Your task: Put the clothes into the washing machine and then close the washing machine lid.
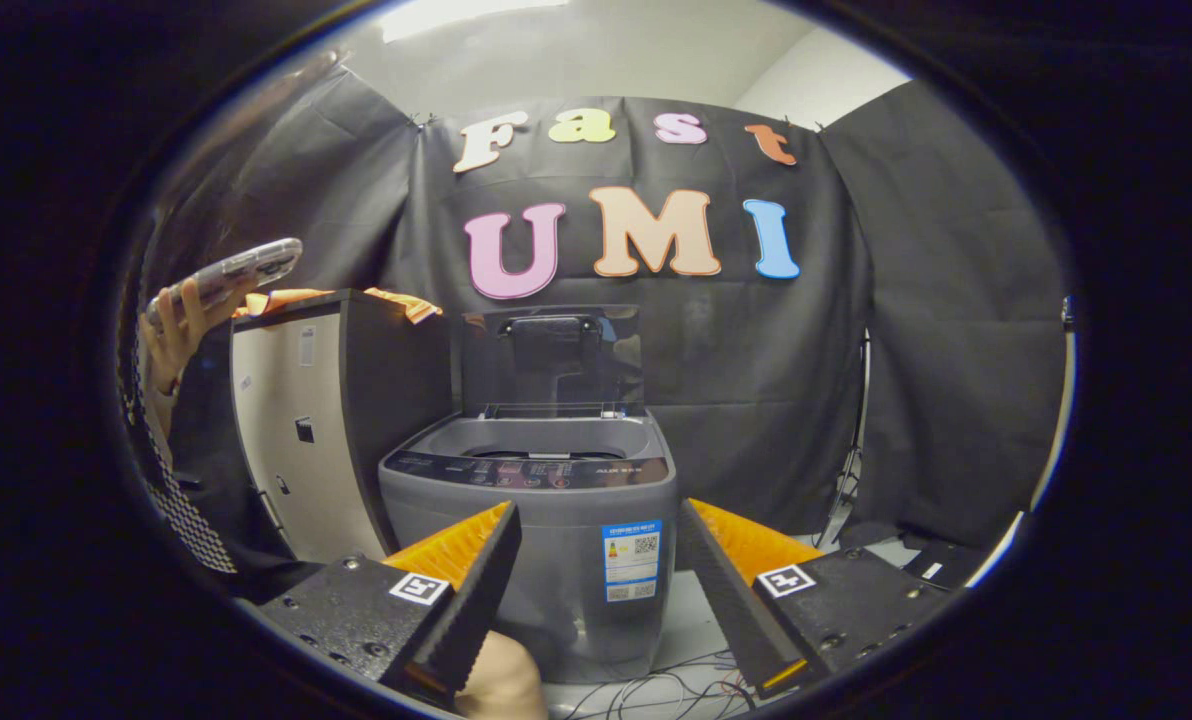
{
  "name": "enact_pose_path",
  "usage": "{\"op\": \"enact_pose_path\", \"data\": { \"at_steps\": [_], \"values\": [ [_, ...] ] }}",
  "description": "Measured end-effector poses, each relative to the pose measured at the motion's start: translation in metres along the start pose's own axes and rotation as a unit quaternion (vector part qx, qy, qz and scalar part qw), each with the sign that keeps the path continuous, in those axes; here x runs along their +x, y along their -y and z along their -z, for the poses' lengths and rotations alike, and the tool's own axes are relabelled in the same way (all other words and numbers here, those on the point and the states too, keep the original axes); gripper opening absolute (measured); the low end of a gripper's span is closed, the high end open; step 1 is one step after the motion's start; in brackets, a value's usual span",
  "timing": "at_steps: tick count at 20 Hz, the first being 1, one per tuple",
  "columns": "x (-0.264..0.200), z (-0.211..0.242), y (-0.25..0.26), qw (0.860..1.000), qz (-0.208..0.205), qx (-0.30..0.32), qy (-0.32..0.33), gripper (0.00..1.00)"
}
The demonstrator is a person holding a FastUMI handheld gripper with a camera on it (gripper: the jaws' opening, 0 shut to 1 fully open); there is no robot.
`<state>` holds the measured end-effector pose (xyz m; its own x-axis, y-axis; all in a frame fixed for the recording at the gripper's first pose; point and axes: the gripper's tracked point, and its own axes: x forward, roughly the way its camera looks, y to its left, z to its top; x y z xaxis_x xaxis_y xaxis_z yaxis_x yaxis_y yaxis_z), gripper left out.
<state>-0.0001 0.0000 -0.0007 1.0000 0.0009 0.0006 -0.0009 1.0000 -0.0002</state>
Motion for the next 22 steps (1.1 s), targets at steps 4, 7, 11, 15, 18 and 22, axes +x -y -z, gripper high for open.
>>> {"op": "enact_pose_path", "data": {
  "at_steps": [4,7,11,15,18,22],
  "values": [
    [0.0001,0.0000,0.0000,1.000,0.000,0.000,0.000,0.96],
    [0.0001,0.0001,0.0000,1.000,0.000,0.000,0.001,0.97],
    [0.0001,0.0000,0.0000,1.000,0.000,0.000,0.001,0.97],
    [-0.0004,0.0001,0.0002,1.000,0.000,0.000,0.000,0.97],
    [-0.0002,-0.0003,0.0005,1.000,0.000,0.000,0.000,0.97],
    [0.0003,-0.0011,0.0027,1.000,0.006,0.001,0.002,0.96]
  ]
}}
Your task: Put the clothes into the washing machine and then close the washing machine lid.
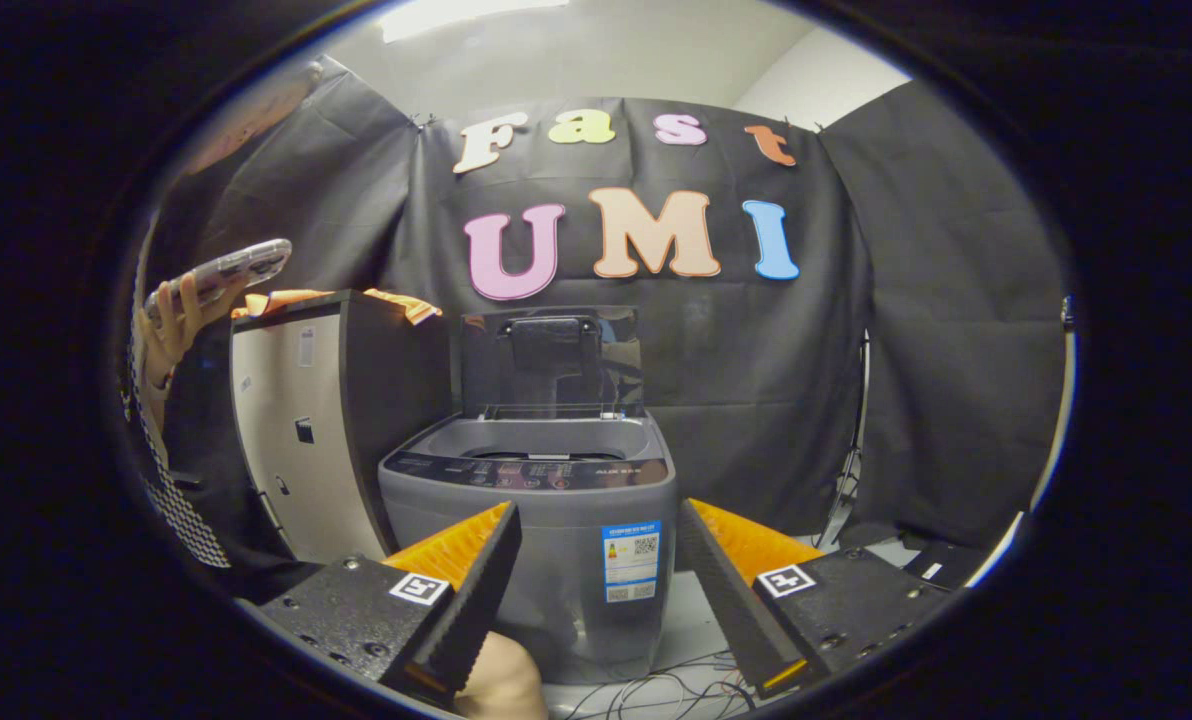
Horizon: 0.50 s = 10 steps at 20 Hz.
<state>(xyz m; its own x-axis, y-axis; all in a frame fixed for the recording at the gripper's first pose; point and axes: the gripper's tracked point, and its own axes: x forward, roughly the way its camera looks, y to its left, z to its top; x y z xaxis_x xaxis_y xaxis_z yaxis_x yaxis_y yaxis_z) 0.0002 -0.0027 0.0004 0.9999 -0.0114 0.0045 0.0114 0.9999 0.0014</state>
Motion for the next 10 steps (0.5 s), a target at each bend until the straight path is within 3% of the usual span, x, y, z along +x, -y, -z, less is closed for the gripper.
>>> {"op": "enact_pose_path", "data": {
  "at_steps": [4,10],
  "values": [
    [0.009,-0.014,-0.007,1.000,0.018,0.008,0.019,0.96],
    [0.038,-0.088,-0.049,0.999,0.003,0.021,0.049,0.96]
  ]
}}
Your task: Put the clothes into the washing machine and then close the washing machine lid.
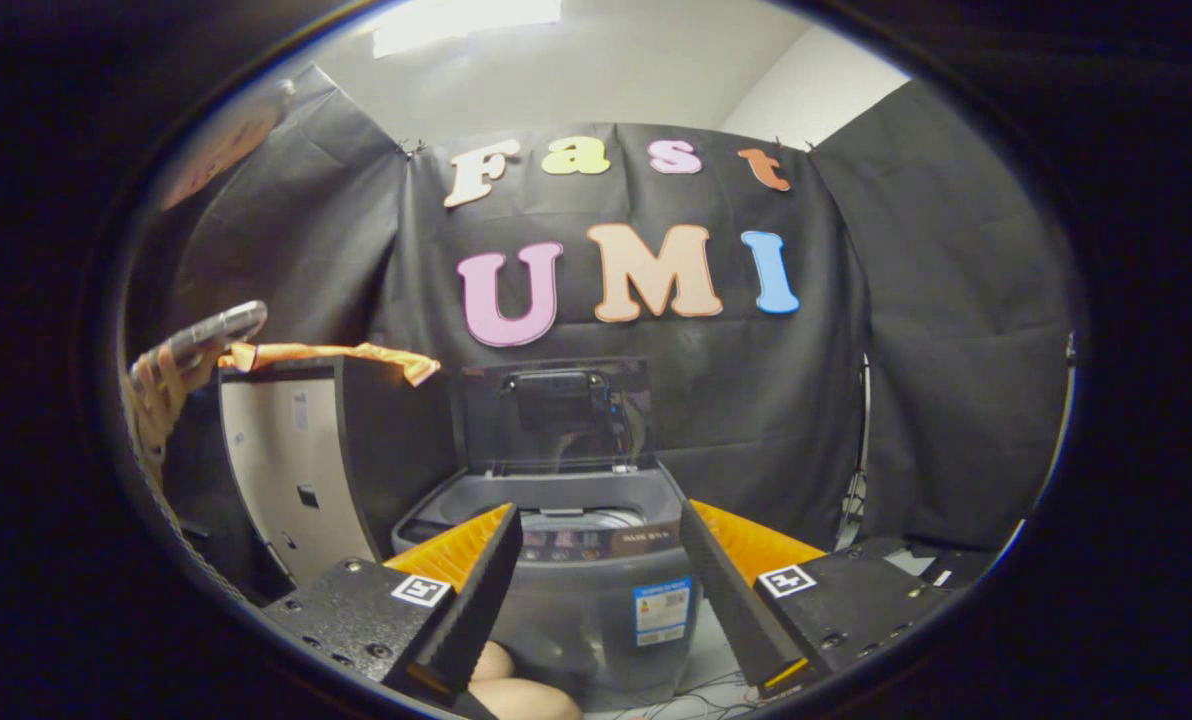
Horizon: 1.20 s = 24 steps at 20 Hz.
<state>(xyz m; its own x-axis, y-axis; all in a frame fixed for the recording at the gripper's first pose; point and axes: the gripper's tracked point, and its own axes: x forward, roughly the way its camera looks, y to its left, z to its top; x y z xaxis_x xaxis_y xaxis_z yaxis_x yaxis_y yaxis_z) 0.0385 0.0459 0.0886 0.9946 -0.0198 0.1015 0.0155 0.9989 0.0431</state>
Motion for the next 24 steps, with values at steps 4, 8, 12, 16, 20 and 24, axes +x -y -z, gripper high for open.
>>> {"op": "enact_pose_path", "data": {
  "at_steps": [4,8,12,16,20,24],
  "values": [
    [0.031,-0.057,-0.050,0.999,-0.040,0.014,0.010,0.96],
    [0.064,-0.096,-0.100,0.997,-0.073,0.002,0.000,0.96],
    [0.099,-0.126,-0.149,0.995,-0.099,-0.028,-0.004,0.96],
    [0.133,-0.146,-0.212,0.988,-0.151,-0.015,-0.015,0.97],
    [0.162,-0.156,-0.278,0.977,-0.208,0.018,-0.041,0.97],
    [0.189,-0.156,-0.335,0.965,-0.253,0.025,-0.066,0.96]
  ]
}}
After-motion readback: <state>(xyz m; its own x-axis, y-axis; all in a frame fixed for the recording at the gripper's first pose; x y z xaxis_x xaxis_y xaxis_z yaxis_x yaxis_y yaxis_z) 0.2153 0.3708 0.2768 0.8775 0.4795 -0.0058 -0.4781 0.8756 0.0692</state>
